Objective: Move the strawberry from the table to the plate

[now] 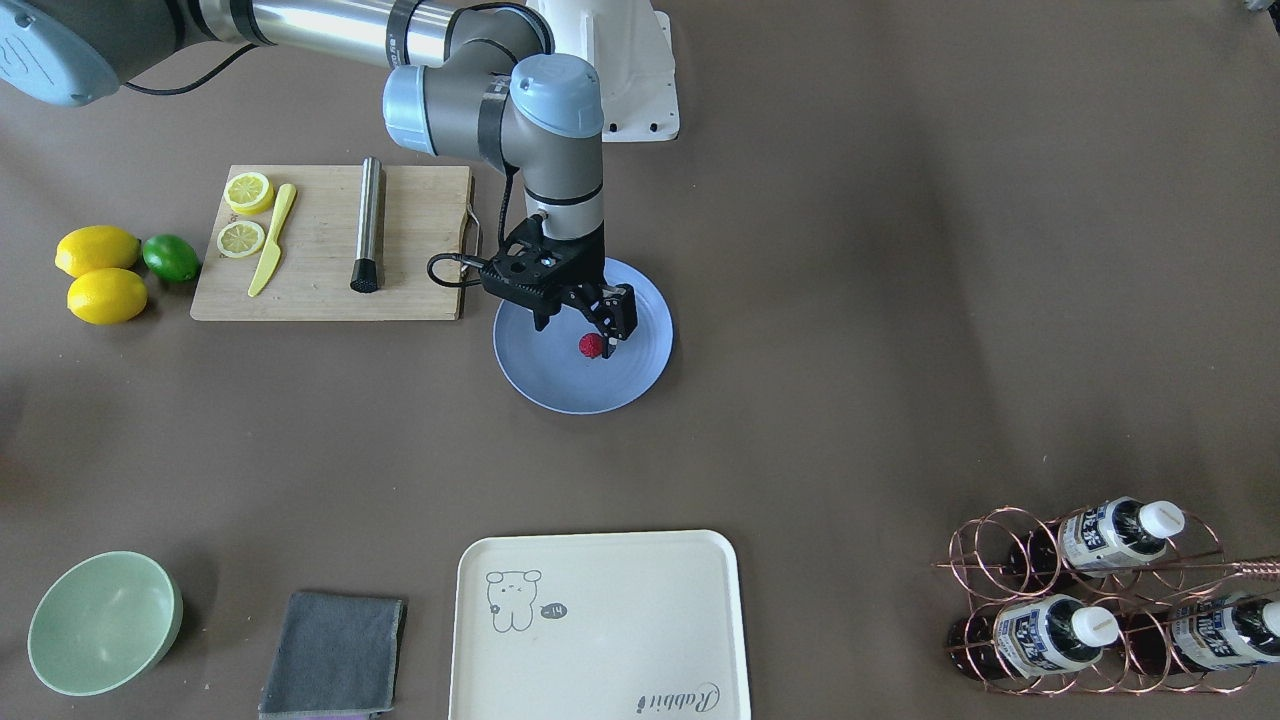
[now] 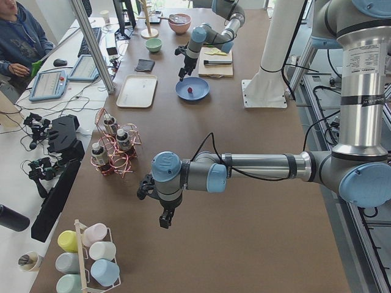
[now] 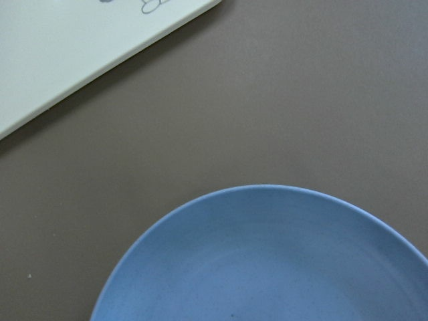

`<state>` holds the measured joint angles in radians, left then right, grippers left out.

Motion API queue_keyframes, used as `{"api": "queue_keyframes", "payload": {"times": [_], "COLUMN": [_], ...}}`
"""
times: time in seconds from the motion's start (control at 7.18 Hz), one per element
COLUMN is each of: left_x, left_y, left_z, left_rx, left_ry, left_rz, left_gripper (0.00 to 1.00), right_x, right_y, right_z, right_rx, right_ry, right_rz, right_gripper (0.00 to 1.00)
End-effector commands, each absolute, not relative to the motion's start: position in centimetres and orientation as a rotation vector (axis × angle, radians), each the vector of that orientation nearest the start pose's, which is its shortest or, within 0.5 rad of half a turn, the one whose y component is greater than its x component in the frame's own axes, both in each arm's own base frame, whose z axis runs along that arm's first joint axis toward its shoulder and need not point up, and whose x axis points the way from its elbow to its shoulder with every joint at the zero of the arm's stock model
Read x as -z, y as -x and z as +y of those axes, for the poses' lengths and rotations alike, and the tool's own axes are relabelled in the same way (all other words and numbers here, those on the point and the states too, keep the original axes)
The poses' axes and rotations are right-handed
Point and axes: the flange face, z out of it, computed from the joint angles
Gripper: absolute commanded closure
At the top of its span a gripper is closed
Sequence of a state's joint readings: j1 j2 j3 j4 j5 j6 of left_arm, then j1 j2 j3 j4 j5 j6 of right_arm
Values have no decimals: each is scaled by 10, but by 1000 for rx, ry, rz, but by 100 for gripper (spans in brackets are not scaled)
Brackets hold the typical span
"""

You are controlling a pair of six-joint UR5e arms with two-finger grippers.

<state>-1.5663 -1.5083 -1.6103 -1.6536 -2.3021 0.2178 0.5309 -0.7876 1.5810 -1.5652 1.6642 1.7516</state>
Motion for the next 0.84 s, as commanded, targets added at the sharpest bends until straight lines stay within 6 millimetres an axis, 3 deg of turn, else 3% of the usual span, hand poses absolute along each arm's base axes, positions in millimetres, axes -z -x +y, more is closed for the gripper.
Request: {"api": "queue_keyframes", "payload": {"times": [0.0, 0.28, 0.42, 0.7], "left_x": [-670, -675, -677, -681], "left_y": [65, 63, 63, 62], "left_z": [-464, -461, -460, -454], "left_rx": [-229, -224, -223, -221], "left_ry": [-122, -105, -102, -92], "left_rz": [723, 723, 724, 726], "left_gripper": [1, 1, 1, 1], "right_x": [-216, -297, -346, -436], "right_y": [459, 355, 300, 186], "right_z": [-507, -552, -563, -562], "right_rx": [-485, -295, -183, -24], "right_ry": [-29, -38, -66, -95], "right_rz": [-774, -725, -687, -621], "right_gripper": [0, 0, 0, 0]}}
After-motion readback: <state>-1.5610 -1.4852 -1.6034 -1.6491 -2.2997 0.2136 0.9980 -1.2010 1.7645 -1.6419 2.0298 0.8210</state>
